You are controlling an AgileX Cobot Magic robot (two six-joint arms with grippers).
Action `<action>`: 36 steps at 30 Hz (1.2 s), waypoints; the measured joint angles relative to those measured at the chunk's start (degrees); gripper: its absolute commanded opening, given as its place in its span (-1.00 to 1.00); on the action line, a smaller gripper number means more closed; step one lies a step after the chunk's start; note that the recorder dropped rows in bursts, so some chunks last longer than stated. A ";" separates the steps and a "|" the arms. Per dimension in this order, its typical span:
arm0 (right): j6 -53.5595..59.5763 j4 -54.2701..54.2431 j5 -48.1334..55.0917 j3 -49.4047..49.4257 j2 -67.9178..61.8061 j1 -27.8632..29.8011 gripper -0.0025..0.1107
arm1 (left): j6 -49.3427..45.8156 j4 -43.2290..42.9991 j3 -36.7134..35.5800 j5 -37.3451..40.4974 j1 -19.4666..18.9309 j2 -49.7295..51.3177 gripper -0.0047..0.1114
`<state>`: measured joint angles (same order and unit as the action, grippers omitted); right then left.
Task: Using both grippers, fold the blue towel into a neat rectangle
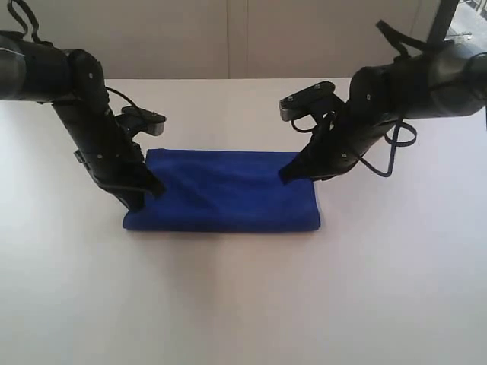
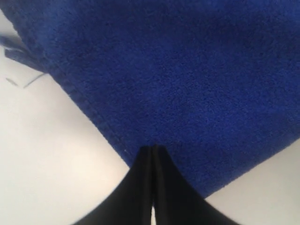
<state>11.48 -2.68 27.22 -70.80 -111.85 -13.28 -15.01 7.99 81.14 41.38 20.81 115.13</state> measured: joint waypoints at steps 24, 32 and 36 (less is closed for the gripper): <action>0.00 0.00 -2.80 -0.24 -3.74 0.00 -0.96 | -0.30 0.13 -0.14 0.88 0.00 0.10 -0.92; 0.00 0.00 -3.80 -0.35 -3.74 0.00 -0.96 | -0.30 0.13 -0.14 1.16 0.00 0.10 -0.92; 0.00 0.00 -3.93 -0.35 -3.74 0.00 -0.96 | -0.30 0.13 -0.14 2.02 0.00 0.10 -0.92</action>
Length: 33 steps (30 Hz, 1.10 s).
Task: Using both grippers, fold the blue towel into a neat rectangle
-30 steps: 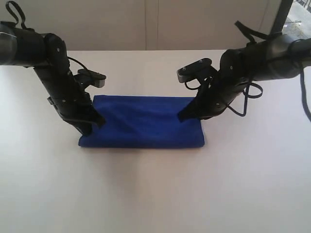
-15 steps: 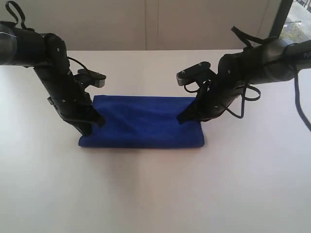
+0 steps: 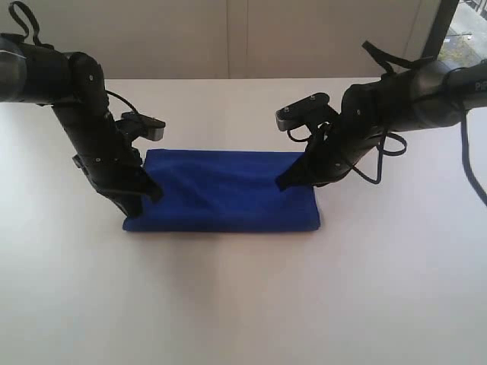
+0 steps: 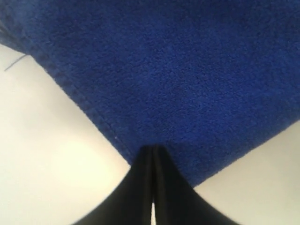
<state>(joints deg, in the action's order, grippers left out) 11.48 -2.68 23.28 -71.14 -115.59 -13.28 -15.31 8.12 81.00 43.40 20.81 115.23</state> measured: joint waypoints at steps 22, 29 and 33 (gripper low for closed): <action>0.00 0.00 0.00 0.00 0.00 0.00 -0.96 | 0.21 2.65 0.00 3.08 0.00 0.00 -0.92; 0.00 0.00 0.00 0.00 -0.53 0.00 -0.96 | 0.21 2.76 0.00 3.08 0.00 0.00 -0.92; 0.00 0.00 -0.58 -0.33 -1.90 0.00 -0.96 | 0.21 2.76 0.00 3.34 0.00 0.00 -0.92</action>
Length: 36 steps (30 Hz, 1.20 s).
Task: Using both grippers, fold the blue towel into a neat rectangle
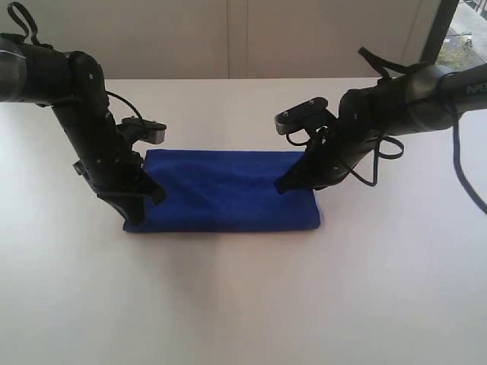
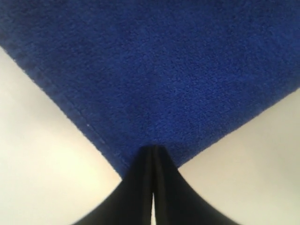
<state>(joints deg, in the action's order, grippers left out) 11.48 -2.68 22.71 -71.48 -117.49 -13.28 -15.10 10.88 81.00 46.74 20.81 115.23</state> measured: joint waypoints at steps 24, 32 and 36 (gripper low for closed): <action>-0.11 0.00 -0.62 -0.25 0.48 0.00 -0.96 | -0.87 0.00 0.12 0.40 0.00 -0.71 -0.92; -1.00 0.00 3.23 -0.03 7.06 0.00 -0.96 | 0.94 -1.51 0.12 -2.79 0.00 -7.02 -0.92; -1.52 0.00 5.50 -0.03 10.24 0.00 -0.96 | 4.11 -4.52 0.12 -2.08 0.00 -10.50 -0.92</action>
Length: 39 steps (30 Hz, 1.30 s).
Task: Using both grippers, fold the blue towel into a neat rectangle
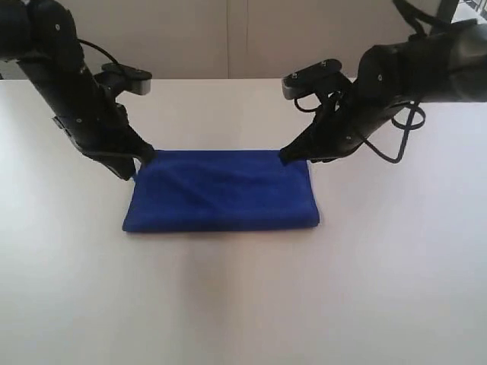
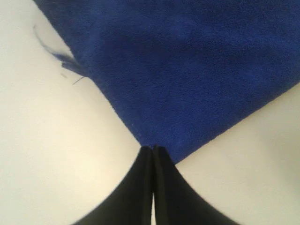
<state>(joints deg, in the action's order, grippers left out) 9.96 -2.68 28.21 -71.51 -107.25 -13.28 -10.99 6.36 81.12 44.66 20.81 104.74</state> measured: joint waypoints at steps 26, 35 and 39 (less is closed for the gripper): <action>-5.44 -4.67 5.82 11.05 19.91 9.94 -0.96 | 7.14 -3.13 -15.37 3.12 -10.28 -29.47 -0.92; -7.08 -5.00 -1.75 21.61 32.20 11.59 -0.96 | 7.27 0.52 -21.65 0.00 -10.80 -39.56 -0.92; -8.05 -5.12 -5.67 26.17 38.99 11.59 -0.96 | 7.27 0.84 -24.90 -1.33 -10.80 -44.13 -0.92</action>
<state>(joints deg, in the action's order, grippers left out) 1.90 -7.80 22.54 -45.34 -68.25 -1.69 -3.72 7.19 56.22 43.33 10.01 60.61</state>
